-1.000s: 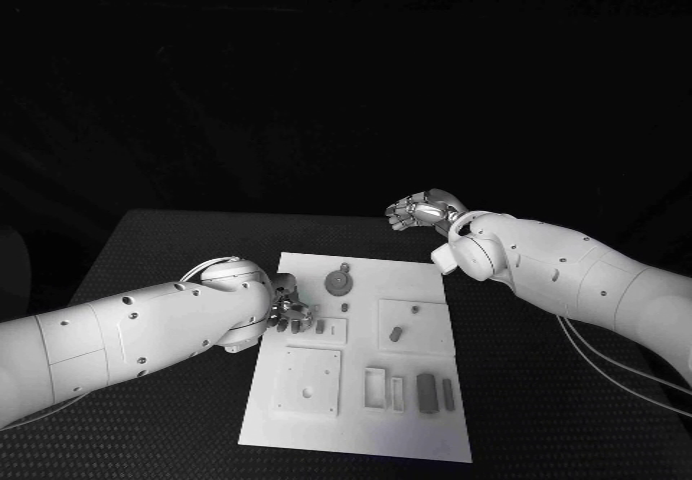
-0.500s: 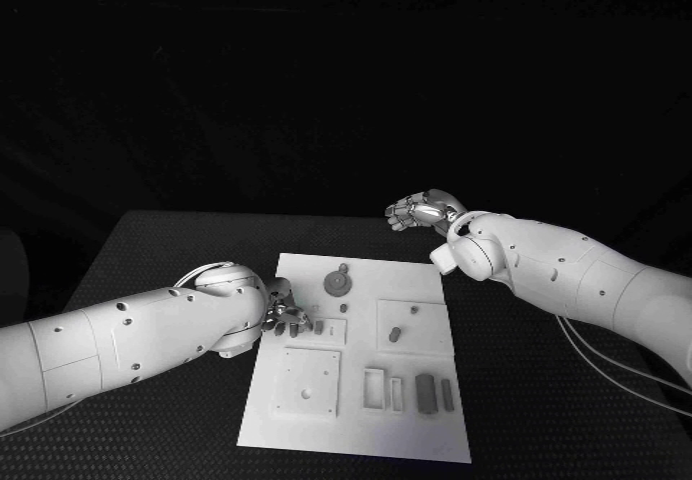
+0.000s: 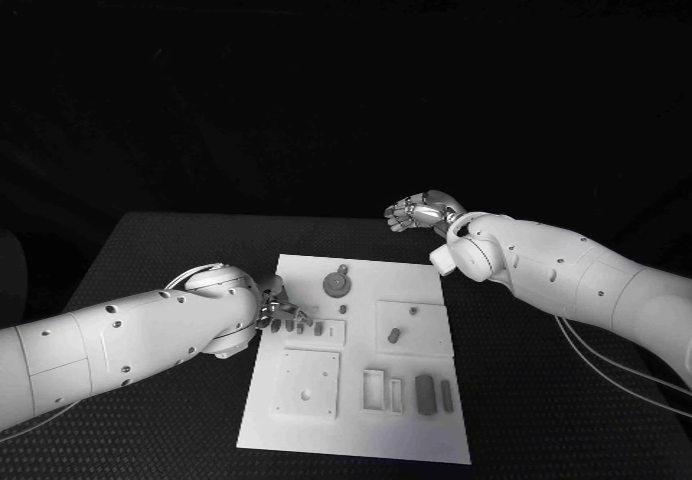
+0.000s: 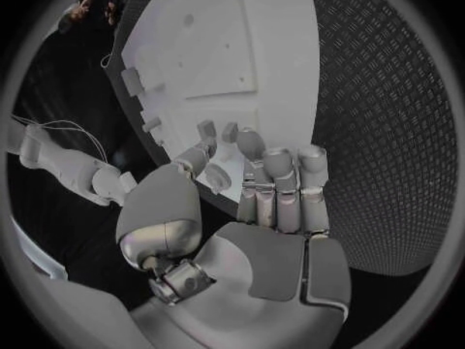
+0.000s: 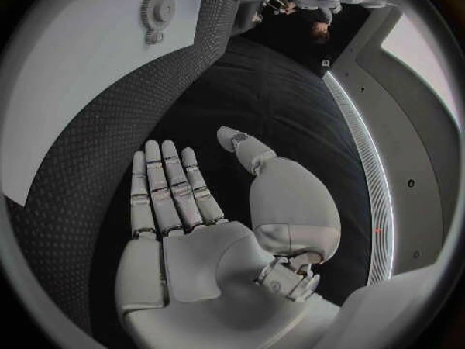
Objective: Assemble the parts on the task board
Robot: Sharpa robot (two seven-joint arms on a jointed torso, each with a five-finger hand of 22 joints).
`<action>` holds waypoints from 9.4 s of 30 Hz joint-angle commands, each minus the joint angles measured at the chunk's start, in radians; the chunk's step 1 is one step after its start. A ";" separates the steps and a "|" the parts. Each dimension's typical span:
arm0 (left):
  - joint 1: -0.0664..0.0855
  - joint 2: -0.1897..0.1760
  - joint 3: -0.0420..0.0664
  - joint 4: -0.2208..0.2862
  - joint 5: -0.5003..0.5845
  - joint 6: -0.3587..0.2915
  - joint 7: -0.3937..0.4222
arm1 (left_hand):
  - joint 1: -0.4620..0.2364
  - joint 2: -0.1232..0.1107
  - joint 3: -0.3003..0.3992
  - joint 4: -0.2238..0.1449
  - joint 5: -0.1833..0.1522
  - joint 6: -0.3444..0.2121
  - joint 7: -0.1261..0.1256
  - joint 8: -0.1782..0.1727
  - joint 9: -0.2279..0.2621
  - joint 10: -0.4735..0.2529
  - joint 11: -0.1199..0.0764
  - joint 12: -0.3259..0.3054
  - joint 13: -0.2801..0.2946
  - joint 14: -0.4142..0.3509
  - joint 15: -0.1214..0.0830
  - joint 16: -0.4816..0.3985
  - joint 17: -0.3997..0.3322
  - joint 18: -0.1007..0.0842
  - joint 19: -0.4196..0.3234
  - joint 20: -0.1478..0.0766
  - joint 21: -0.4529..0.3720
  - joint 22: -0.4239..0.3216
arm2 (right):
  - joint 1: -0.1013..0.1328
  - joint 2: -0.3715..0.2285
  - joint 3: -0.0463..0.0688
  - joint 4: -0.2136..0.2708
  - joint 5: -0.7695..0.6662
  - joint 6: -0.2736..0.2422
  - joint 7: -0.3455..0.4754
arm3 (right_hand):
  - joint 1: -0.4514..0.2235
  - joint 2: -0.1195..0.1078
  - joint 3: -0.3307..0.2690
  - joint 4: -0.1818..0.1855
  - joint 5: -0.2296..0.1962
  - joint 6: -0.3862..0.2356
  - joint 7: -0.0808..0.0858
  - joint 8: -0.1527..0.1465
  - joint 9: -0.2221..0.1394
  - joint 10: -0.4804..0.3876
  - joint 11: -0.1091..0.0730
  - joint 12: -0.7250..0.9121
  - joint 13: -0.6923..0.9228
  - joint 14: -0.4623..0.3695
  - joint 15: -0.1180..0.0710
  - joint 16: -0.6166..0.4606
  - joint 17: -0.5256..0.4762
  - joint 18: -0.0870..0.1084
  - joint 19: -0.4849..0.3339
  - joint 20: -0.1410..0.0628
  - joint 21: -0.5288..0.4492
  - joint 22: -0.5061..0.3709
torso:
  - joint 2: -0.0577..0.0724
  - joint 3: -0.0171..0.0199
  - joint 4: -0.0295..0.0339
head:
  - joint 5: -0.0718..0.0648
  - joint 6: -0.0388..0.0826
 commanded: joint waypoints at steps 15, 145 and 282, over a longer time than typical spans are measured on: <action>-0.001 -0.026 0.015 0.012 0.065 -0.288 0.149 | 0.170 0.117 0.001 -0.146 0.087 -0.062 0.030 -0.020 0.000 -0.114 0.036 -0.060 -0.020 -0.099 0.034 -0.072 -0.038 -0.006 -0.083 -0.103 -0.048 -0.007 | 0.000 -0.003 0.000 0.000 -0.006 0.002 0.010 | -0.001 -0.004 0.000 -0.003 0.006 -0.002 0.038 0.004 -0.001 0.004 0.000 -0.007 0.001 -0.007 0.004 0.006 -0.002 -0.018 -0.004 0.002 -0.006 0.002 | 0.000 -0.0005 -0.0001 | -0.004 0.010; -0.099 0.215 0.009 -0.254 -0.437 -0.159 0.527 | 0.499 0.191 -0.034 -0.290 0.076 -0.037 0.076 -0.099 -0.176 -0.069 0.121 -0.678 -0.413 -0.053 0.106 0.078 -0.105 0.002 -0.072 -0.031 -0.129 0.036 | 0.000 0.010 0.000 0.016 -0.006 0.004 0.013 | -0.001 -0.002 0.000 -0.003 0.006 -0.001 0.038 0.006 -0.003 0.005 0.000 -0.007 0.001 -0.007 0.003 0.008 -0.004 -0.017 -0.002 0.002 -0.012 0.008 | 0.005 -0.0015 -0.0042 | -0.033 0.005; -0.115 0.059 0.079 -0.153 -0.311 -0.147 0.498 | 0.499 0.179 -0.007 -0.290 0.092 -0.057 0.084 -0.118 -0.195 -0.054 0.117 -0.700 -0.401 -0.033 0.101 0.066 -0.133 -0.002 -0.051 -0.043 -0.134 0.030 | 0.000 -0.007 0.000 0.025 -0.005 0.005 0.012 | 0.000 -0.001 0.001 -0.003 0.005 -0.001 0.038 0.008 -0.006 0.006 -0.001 -0.008 0.001 -0.008 0.002 0.010 -0.007 -0.016 0.000 0.003 -0.019 0.015 | 0.005 -0.0009 -0.0054 | -0.021 0.008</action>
